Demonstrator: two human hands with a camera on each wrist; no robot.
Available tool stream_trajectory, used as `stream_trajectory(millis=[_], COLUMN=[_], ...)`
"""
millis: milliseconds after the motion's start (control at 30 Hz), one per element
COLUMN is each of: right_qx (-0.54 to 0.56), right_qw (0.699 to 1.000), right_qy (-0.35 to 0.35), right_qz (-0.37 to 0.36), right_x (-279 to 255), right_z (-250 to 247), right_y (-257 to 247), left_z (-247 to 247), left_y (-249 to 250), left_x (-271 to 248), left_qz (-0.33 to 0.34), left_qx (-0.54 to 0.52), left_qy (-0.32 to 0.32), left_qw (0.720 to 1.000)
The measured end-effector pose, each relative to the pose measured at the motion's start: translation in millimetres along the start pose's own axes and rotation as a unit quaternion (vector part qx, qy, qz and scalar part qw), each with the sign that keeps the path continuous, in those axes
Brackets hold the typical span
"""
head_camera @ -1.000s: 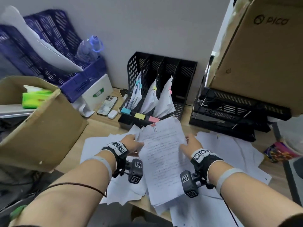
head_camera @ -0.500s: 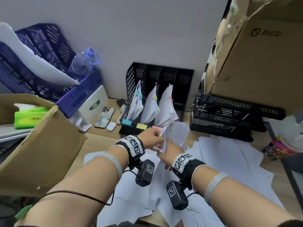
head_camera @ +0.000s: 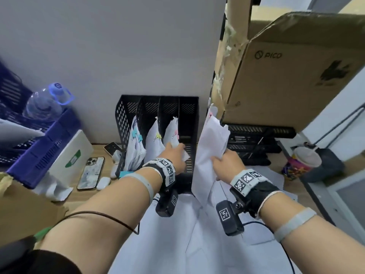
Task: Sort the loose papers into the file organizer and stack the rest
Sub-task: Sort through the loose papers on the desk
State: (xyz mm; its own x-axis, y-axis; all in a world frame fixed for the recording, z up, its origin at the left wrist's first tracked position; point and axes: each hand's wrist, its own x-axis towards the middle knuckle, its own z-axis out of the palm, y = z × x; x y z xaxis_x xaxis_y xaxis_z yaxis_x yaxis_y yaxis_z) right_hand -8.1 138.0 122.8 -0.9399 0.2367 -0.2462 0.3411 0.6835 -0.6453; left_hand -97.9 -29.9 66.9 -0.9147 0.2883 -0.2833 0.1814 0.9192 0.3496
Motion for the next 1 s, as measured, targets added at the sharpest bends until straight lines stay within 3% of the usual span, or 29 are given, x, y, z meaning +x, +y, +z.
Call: stream_trajectory(millis=[167, 300, 500, 567, 767, 1000], right_qx=[0.079, 0.087, 0.099, 0.077, 0.148, 0.051], right_qw=[0.996, 0.993, 0.990, 0.995, 0.988, 0.999], right_qy=[-0.018, -0.017, 0.071, 0.055, 0.040, -0.013], right_qz=[-0.044, -0.077, -0.065, -0.043, -0.016, -0.006], right_x=[3.0, 21.4, 52.2, 57.7, 70.4, 76.5], right_z=[-4.0, 9.4, 42.7, 57.6, 77.9, 100.8], right_y=[-26.9, -56.1, -84.9, -85.1, -80.1, -63.6], left_z=[-12.1, -26.5, -41.4, -42.2, -48.9, -41.9], left_y=[-22.6, -43.1, -61.3, -65.0, -65.1, -60.3], left_x=[7.4, 7.0, 8.4, 10.5, 10.7, 8.9], left_qz=[-0.054, -0.035, -0.038, -0.036, -0.013, -0.012], left_qx=[-0.052, -0.053, -0.052, -0.054, -0.060, -0.073], left_qy=[0.086, 0.115, 0.114, 0.117, 0.128, 0.098], left_qw=[0.993, 0.991, 0.991, 0.991, 0.990, 0.992])
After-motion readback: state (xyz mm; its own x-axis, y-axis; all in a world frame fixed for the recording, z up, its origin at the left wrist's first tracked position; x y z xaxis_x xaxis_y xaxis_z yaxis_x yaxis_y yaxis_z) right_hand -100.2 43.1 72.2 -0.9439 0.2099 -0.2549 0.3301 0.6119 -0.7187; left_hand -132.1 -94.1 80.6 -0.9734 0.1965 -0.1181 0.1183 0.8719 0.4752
